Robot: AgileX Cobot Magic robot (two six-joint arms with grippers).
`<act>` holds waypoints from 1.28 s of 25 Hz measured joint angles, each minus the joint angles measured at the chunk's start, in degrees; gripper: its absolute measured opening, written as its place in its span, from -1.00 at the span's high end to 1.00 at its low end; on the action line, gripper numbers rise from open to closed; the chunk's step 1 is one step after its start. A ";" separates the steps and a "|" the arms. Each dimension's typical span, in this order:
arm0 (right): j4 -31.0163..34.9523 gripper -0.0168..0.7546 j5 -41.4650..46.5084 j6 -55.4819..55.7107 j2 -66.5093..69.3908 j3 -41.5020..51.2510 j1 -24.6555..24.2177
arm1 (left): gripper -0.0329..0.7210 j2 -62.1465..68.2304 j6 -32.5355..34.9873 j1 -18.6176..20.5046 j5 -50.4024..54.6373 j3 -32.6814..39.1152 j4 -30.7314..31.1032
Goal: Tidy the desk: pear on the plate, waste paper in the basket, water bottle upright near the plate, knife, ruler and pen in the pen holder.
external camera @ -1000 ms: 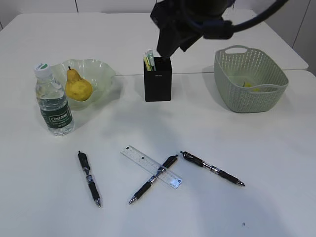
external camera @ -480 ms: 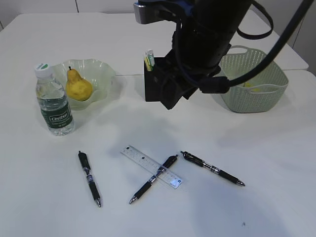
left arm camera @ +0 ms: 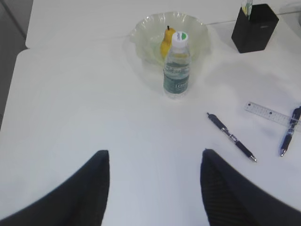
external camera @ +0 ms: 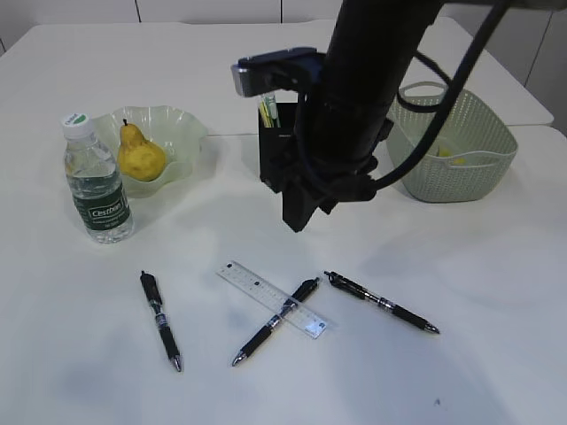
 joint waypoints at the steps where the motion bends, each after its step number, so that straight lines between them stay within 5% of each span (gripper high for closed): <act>1: 0.00 -0.05 -0.05 0.00 1.24 0.00 0.00 | -0.24 -0.78 0.00 0.00 0.00 1.78 0.16; 9: -0.22 -0.05 -1.13 -1.12 10.55 0.00 0.00 | -0.23 -1.87 0.00 0.00 0.00 4.83 0.30; 17: 2.89 -0.37 -1.33 -4.39 12.53 -0.24 0.45 | -0.23 -1.87 0.00 0.00 0.00 4.91 0.30; 32: 3.53 -0.38 -4.90 -10.59 12.90 -4.99 1.28 | -0.23 -1.87 0.00 0.00 0.00 4.91 0.30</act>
